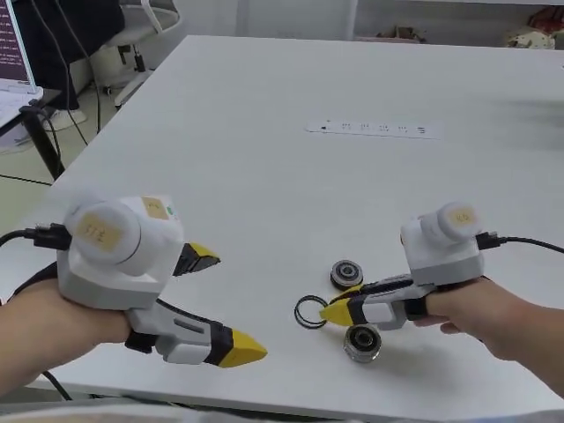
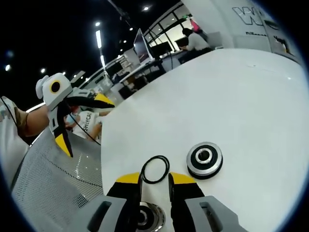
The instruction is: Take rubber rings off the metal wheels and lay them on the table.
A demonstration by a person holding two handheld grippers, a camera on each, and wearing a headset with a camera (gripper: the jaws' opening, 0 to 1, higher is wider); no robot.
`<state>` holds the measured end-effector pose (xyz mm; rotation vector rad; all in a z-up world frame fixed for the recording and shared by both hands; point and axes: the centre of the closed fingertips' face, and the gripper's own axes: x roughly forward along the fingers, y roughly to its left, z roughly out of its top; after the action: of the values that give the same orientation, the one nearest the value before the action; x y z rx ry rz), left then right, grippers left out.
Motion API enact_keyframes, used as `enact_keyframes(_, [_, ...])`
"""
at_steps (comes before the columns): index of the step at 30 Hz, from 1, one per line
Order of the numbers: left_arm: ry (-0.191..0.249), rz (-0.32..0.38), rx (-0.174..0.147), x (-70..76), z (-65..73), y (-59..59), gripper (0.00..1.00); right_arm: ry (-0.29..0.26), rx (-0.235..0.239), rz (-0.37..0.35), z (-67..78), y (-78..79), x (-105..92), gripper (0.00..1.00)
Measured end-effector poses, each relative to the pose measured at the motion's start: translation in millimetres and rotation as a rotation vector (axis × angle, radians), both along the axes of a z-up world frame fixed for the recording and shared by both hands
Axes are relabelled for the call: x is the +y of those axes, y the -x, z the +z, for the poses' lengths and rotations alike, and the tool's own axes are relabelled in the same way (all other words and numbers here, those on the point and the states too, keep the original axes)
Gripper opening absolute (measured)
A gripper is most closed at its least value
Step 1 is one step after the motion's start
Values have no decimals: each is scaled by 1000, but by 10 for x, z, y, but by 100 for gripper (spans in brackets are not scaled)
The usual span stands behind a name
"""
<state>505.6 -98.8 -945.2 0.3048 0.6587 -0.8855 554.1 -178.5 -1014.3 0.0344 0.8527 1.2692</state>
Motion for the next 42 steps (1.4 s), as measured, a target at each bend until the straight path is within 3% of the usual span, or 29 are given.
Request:
enact_keyframes(16, [-14, -11, 1, -7, 7, -65, 79, -78, -74, -30, 343, -83, -36, 27])
enact_keyframes(28, [-24, -41, -11, -71, 57, -238, 76, -109, -147, -97, 556, -236, -219, 31])
enact_keyframes(32, [-25, -42, -10, -82, 62, -333, 75, -114, -165, -118, 582, -263, -288, 31])
enact_keyframes(36, [8, -37, -5, -134, 110, -417, 71, -108, -180, -134, 572, -298, -371, 32])
enact_keyframes(42, [-2, -52, -10, -199, 97, -504, 68, -99, -199, -148, 554, -347, -464, 33])
